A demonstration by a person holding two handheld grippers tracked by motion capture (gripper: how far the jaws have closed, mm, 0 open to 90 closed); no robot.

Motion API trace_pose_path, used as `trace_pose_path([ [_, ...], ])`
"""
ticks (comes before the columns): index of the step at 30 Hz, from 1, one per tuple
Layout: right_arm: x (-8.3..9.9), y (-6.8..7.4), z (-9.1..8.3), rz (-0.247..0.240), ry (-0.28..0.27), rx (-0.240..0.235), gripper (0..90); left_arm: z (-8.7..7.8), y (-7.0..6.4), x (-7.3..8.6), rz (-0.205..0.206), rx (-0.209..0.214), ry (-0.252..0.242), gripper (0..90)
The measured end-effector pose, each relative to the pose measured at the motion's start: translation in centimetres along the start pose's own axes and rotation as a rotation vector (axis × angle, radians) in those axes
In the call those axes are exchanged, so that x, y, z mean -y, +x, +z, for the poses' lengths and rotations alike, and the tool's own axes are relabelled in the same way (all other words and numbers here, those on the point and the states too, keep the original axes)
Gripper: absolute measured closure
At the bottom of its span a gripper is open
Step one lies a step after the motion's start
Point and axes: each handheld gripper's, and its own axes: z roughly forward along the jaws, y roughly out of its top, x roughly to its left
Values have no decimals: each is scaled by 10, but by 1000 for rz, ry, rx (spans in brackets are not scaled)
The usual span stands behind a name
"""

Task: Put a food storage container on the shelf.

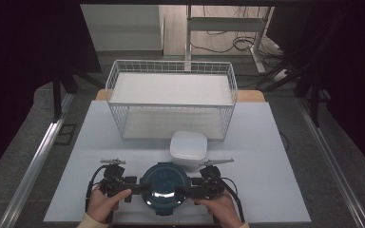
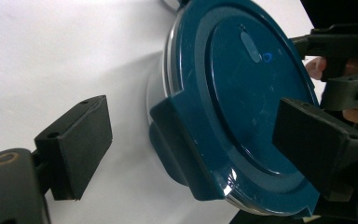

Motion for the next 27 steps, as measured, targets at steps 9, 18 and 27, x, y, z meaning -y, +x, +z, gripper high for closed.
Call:
trace_pose_path([
  [9, 2, -1, 12, 49, 22, -22, 112, 8, 5, 4, -83, 81, 11, 117],
  [18, 5, -3, 20, 121, 43, -61, 114, 14, 8, 9, -130, 122, 25, 155],
  [27, 5, -8, 15, 196, 38, -79, 215, 15, 2, 9, -138, 124, 24, 236],
])
